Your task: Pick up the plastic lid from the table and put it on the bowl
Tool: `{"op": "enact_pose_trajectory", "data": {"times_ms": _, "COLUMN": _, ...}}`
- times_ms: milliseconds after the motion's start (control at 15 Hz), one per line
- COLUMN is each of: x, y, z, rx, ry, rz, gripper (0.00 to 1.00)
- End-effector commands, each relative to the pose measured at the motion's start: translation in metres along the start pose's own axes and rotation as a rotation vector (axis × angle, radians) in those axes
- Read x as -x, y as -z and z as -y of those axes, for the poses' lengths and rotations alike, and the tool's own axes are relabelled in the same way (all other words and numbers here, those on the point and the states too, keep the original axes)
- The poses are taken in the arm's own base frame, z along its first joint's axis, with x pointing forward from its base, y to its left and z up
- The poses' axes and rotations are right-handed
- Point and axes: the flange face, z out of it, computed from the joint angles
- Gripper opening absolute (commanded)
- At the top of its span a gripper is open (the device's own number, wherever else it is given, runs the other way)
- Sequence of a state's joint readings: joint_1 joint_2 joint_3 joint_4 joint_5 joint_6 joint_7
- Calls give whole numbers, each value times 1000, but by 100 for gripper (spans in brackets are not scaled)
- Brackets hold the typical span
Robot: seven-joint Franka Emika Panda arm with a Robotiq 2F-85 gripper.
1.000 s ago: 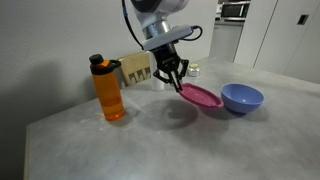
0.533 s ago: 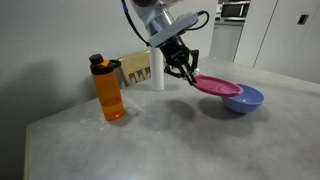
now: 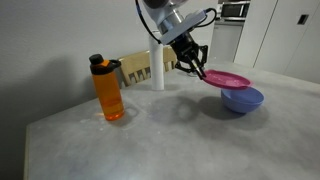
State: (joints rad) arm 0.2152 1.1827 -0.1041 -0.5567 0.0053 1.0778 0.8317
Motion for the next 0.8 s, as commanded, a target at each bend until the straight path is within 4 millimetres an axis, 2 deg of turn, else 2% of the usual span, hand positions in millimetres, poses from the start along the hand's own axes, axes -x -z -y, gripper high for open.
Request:
{"op": "enact_pose_trajectory", "data": {"times_ms": 0, "x": -8, "y": -1, "z": -19, "rx": 1, "ry": -54, "rz": 60, "gripper": 3}}
{"op": "enact_pose_trajectory", "data": {"times_ms": 733, "x": -37, "y": -23, "z": -30, "rx": -56, "ry": -140, "rz": 163, "gripper": 3}}
